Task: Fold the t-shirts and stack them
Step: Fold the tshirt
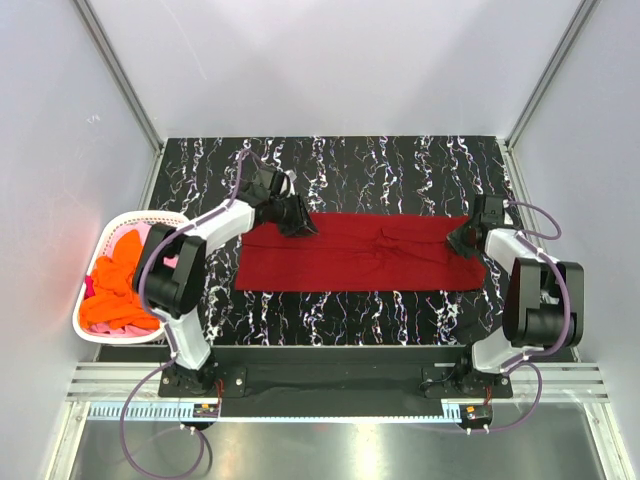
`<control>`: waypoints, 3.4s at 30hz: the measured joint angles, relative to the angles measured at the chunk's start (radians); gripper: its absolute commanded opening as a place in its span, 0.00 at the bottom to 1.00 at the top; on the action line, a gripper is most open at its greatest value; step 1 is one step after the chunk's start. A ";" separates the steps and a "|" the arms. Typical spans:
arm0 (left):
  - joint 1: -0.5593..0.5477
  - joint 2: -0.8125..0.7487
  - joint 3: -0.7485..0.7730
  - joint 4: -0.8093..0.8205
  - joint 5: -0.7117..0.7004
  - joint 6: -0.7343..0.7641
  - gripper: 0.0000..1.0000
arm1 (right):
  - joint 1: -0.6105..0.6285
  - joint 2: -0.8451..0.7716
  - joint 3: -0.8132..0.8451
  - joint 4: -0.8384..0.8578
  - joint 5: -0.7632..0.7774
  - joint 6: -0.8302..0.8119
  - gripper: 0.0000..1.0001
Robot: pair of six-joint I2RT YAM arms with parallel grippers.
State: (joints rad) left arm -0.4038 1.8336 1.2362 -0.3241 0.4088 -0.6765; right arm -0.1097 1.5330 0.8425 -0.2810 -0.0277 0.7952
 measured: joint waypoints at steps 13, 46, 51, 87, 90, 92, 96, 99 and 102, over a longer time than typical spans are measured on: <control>0.000 -0.174 0.005 -0.124 0.036 0.113 0.32 | 0.000 0.093 0.008 0.076 -0.016 0.001 0.10; 0.000 -0.215 -0.047 -0.199 0.031 0.191 0.33 | 0.001 0.243 0.178 0.102 -0.018 0.008 0.11; 0.000 -0.215 -0.047 -0.199 0.013 0.190 0.33 | 0.001 0.245 0.179 0.103 -0.019 0.010 0.13; 0.058 0.096 0.033 -0.200 -0.183 0.148 0.33 | 0.204 0.262 0.126 0.082 -0.317 -0.192 0.15; 0.058 0.095 0.035 -0.203 -0.183 0.149 0.33 | 0.204 0.251 0.130 0.067 -0.295 -0.192 0.17; 0.058 0.093 0.035 -0.206 -0.187 0.149 0.34 | 0.204 0.232 0.130 0.044 -0.269 -0.190 0.18; 0.060 0.081 0.035 -0.219 -0.214 0.154 0.34 | 0.196 0.181 0.130 -0.003 -0.210 -0.176 0.18; 0.067 0.077 0.029 -0.222 -0.230 0.157 0.33 | 0.178 0.152 0.130 -0.026 -0.163 -0.169 0.18; 0.075 0.074 0.016 -0.219 -0.236 0.156 0.33 | 0.145 0.146 0.129 -0.040 -0.116 -0.166 0.18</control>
State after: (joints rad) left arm -0.3290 1.9079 1.2522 -0.5430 0.1730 -0.5205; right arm 0.0357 1.6794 0.9718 -0.3206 -0.1436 0.6289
